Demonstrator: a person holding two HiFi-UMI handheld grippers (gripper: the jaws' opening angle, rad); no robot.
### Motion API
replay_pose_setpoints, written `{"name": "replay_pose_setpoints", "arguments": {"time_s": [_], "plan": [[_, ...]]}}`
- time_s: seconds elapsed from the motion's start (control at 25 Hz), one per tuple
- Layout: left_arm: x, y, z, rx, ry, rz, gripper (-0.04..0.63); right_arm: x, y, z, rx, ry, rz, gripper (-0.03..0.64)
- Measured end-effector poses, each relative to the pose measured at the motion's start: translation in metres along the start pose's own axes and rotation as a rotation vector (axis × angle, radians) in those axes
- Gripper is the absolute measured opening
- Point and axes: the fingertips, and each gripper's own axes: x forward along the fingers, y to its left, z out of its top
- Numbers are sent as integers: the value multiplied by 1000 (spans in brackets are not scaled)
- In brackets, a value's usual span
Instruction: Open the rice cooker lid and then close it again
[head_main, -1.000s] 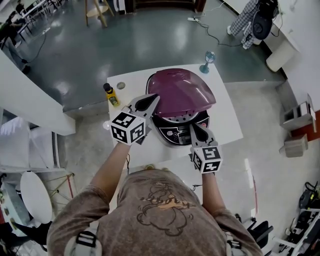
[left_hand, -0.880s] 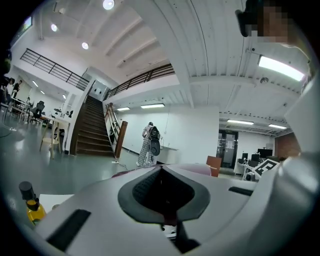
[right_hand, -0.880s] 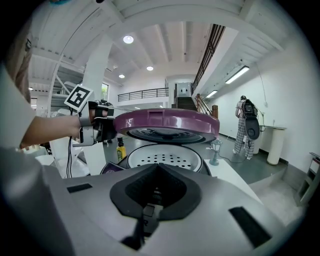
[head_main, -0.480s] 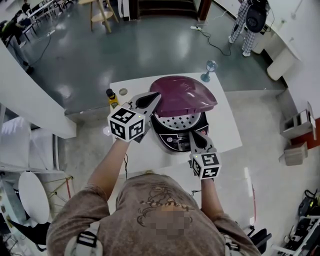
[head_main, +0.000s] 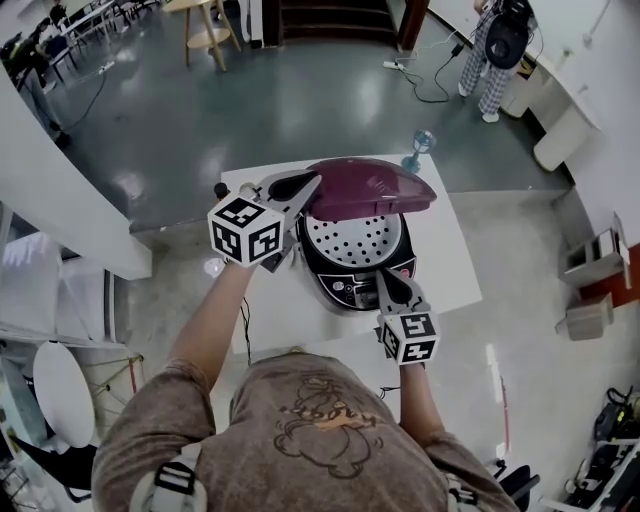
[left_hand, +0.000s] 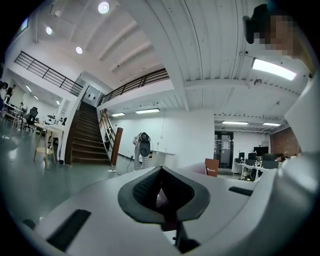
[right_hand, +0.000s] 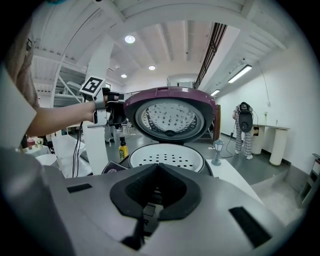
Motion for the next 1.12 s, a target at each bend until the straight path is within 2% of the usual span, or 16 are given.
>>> {"name": "replay_pose_setpoints", "arguments": {"time_s": [0.64,0.92,1.12], "plan": [[6,20,34,-10,-99,-12,21,-1,2,1,0,-2,12,5],[17,28,42,2,-107,-14,21,0,1,0,1,1,19,5],[16,37,51,-18,-132,-9,21,-1,3,1,3,3,26,5]]}}
